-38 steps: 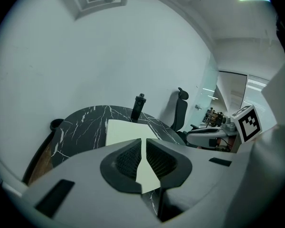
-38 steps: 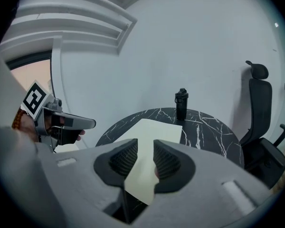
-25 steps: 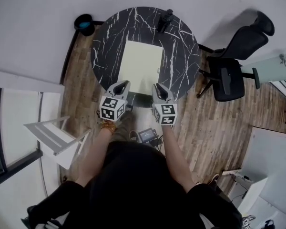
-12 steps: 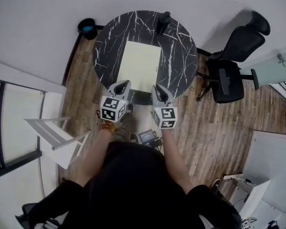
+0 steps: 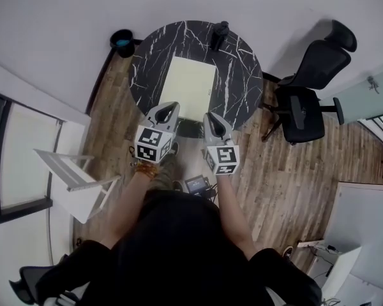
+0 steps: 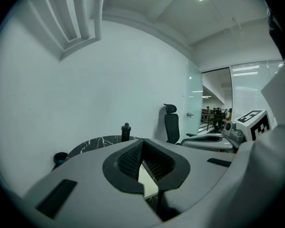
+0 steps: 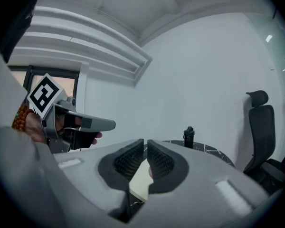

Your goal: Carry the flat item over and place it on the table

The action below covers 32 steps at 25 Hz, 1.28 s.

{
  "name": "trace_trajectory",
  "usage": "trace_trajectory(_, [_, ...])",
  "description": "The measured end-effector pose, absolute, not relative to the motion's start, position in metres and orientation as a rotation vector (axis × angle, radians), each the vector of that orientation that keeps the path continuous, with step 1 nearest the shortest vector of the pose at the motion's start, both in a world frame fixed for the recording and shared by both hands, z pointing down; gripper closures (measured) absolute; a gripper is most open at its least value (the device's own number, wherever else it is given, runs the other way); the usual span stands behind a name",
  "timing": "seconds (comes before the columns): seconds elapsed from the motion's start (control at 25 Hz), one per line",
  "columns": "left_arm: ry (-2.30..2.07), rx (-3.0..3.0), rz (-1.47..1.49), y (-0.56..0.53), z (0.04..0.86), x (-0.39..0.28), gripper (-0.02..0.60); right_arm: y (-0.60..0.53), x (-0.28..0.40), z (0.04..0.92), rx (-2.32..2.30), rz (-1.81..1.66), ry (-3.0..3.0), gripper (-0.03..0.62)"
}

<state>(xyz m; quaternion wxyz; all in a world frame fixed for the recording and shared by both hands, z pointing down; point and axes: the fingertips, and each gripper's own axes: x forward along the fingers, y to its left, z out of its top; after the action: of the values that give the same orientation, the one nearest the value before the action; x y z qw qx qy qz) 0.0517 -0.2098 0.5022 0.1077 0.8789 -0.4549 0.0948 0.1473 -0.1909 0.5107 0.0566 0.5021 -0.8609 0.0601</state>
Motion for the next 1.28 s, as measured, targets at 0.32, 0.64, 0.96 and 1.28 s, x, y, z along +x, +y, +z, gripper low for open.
trace_trajectory(0.32, [-1.384, 2.696, 0.221, -0.168, 0.446, 0.057, 0.574, -0.151, 0.135, 0.449, 1.529, -0.017, -2.704, 0.595])
trace_trajectory(0.64, [-1.447, 2.736, 0.147, -0.121, 0.413, 0.057, 0.574, -0.100, 0.115, 0.405, 1.438, -0.180, -2.776, 0.595])
trace_trajectory(0.96, [-1.490, 2.772, 0.137, -0.096, 0.399, 0.057, 0.574, -0.081, 0.113, 0.388, 1.409, -0.220, -2.765, 0.595])
trace_trajectory(1.28, [-1.553, 2.776, 0.118, -0.097, 0.382, 0.038, 0.574, -0.084, 0.094, 0.373, 1.387, -0.251, -2.751, 0.595])
